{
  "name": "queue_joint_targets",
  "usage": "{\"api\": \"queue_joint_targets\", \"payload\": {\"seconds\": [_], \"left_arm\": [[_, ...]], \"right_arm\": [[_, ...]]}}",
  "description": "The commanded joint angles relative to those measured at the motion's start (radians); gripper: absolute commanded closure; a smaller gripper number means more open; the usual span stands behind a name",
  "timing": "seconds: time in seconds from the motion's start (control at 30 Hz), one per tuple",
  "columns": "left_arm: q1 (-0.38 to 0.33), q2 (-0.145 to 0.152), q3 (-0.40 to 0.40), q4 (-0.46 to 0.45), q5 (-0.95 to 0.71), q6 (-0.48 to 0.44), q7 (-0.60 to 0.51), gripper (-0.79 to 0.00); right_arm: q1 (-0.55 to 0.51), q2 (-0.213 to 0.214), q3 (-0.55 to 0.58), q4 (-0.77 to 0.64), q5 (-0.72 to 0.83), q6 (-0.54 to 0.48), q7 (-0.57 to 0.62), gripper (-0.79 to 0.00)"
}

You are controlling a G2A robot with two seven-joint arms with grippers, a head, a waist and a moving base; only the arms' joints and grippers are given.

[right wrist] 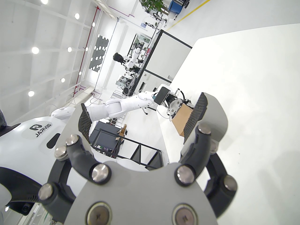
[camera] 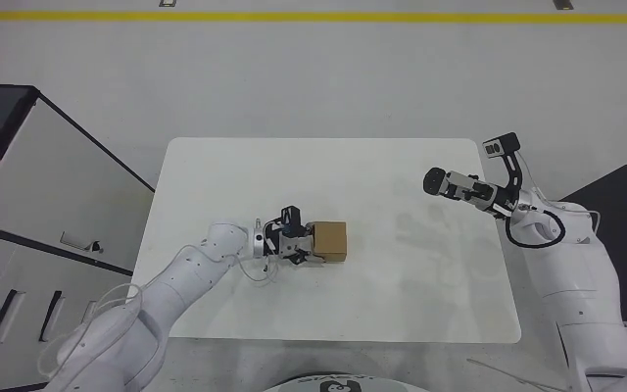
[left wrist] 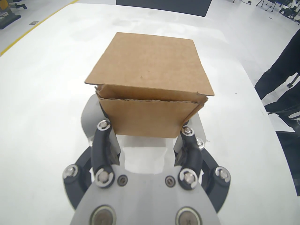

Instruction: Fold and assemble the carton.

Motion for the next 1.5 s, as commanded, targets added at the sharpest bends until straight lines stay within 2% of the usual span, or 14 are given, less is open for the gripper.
{"api": "queue_joint_targets", "payload": {"seconds": [0.0,0.33,0.37,0.5,0.57,0.6,0.63,0.87,1.1,1.27,1.47], "left_arm": [[-0.008,-0.010,0.009,0.022,0.001,0.000,0.013,0.000],[-0.027,-0.049,0.045,0.115,0.016,0.011,0.078,0.000],[-0.029,-0.052,0.048,0.122,0.017,0.009,0.084,-0.040],[-0.038,-0.064,0.058,0.149,0.025,0.009,0.099,-0.385],[-0.042,-0.069,0.062,0.160,0.027,0.009,0.106,-0.686],[-0.043,-0.071,0.064,0.166,0.028,0.008,0.112,-0.754],[-0.045,-0.074,0.065,0.171,0.028,0.006,0.118,-0.785],[-0.056,-0.082,0.076,0.201,0.046,0.003,0.162,-0.785],[-0.064,-0.074,0.074,0.212,0.052,0.010,0.202,-0.785],[-0.067,-0.051,0.068,0.191,0.045,0.017,0.208,-0.785],[-0.062,-0.004,0.064,0.137,0.042,0.016,0.208,-0.785]], "right_arm": [[0.000,0.000,0.000,0.000,0.000,0.000,0.000,-0.785],[0.000,0.000,0.000,0.000,0.000,0.000,0.000,-0.785],[0.000,0.000,0.000,0.000,0.000,0.000,0.000,-0.785],[0.000,0.000,0.000,0.000,0.000,0.000,0.000,-0.785],[0.000,0.000,0.000,0.000,0.000,0.000,0.000,-0.785],[0.000,0.000,0.000,0.000,0.000,0.000,0.000,-0.785],[0.000,0.000,0.000,0.000,0.000,0.000,0.000,-0.785],[0.000,0.000,0.000,0.000,0.000,0.000,0.000,-0.785],[0.000,0.000,0.000,0.000,0.000,0.000,0.000,-0.785],[0.000,0.000,0.000,0.000,0.000,0.000,0.000,-0.785],[0.000,0.000,0.000,0.000,0.000,0.000,0.000,-0.785]]}}
